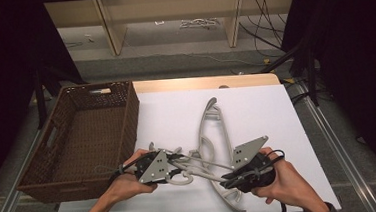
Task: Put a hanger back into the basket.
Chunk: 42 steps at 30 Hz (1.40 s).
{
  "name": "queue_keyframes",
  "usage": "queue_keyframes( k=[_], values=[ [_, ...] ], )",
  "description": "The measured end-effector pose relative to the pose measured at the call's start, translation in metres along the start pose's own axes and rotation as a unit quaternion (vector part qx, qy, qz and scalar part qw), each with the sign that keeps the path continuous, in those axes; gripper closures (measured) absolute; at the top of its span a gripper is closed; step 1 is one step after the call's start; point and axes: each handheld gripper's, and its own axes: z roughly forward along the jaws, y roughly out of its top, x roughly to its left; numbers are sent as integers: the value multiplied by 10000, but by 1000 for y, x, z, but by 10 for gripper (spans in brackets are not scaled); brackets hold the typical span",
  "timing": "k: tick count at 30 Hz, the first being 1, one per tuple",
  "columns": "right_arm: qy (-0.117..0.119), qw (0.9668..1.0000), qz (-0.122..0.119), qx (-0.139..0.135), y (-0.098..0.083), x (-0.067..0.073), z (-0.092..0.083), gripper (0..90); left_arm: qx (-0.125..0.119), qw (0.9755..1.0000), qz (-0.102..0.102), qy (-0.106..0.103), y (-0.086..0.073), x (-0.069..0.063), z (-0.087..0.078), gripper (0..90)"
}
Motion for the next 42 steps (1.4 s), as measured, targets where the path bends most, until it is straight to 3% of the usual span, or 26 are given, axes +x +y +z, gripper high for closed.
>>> queue_keyframes(
  k=[1, 3, 5, 10, 15, 16, 18, 21, 22, 23, 24, 26, 27, 28, 31, 33, 34, 36, 38, 39, 40, 41, 42],
  values=[
    [-1, 10000, -11, -43, 0, 0, -2, 812, 0, 10000, 0, 0, 0, 0, 0, 655],
    [21, 9998, -95, -158, -1, -2, -7, 812, 9, 9993, 375, -33, 9, 3, -7, 675],
    [-15, 9996, -171, -235, -1, -2, -11, 808, 93, 9980, 618, -26, 16, 3, -8, 707],
    [-150, 9987, -384, -305, -2, -4, -19, 780, 168, 9969, 765, -55, 22, 4, -7, 726],
    [-203, 9978, -405, -483, -4, -8, -25, 660, 76, 9975, 680, -167, 24, 3, -6, 741],
    [-283, 9974, -337, -562, -5, -10, -29, 567, 63, 9973, 701, -221, 26, 2, -5, 746],
    [-368, 9970, -231, -635, -6, -14, -32, 485, 56, 9969, 722, -320, 27, -1, -4, 757],
    [-237, 9973, -247, -656, -9, -17, -35, 466, 116, 9953, 846, -467, 30, -6, -4, 779],
    [24, 9965, -83, -834, -16, -23, -41, 406, 112, 9943, 874, -607, 32, -10, -3, 785],
    [111, 9957, -12, -922, -18, -25, -42, 394, 127, 9936, 913, -656, 32, -11, -2, 787],
    [306, 9937, 144, -1068, -22, -29, -46, 395, 132, 9933, 915, -699, 33, -12, -2, 790],
    [256, 9875, 435, -1493, -31, -36, -57, 378, 129, 9930, 898, -751, 33, -13, -1, 791],
    [256, 9875, 435, -1493, -31, -36, -57, 378, 144, 9928, 903, -769, 33, -13, -1, 791],
    [213, 9821, 732, -1722, -37, -42, -66, 375, 251, 9924, 918, -774, 33, -13, 0, 794],
    [-139, 9825, 882, -1637, -42, -44, -75, 362, 409, 9928, 884, -694, 32, -11, 0, 794],
    [-398, 9822, 1024, -1526, -44, -45, -77, 347, 426, 9950, 693, -572, 32, -9, -1, 794],
    [-519, 9820, 1070, -1471, -44, -46, -77, 344, 426, 9950, 693, -572, 32, -9, -1, 795],
    [-702, 9808, 1142, -1416, -43, -46, -75, 322, 439, 9974, 395, -406, 32, -5, -2, 795],
    [-855, 9804, 1146, -1359, -41, -46, -73, 320, 481, 9983, 152, -279, 31, -1, -3, 795],
    [-855, 9804, 1146, -1359, -41, -46, -73, 320, 481, 9983, 152, -279, 31, -1, -3, 795],
    [-1048, 9803, 1132, -1236, -39, -45, -72, 286, 581, 9980, -178, -177, 30, 3, -5, 794],
    [-1126, 9805, 1114, -1165, -38, -44, -72, 278, 579, 9976, -364, -123, 29, 6, -6, 794],
    [-1126, 9805, 1114, -1165, -38, -44, -72, 278, 579, 9976, -364, -123, 29, 6, -6, 794]
  ],
)
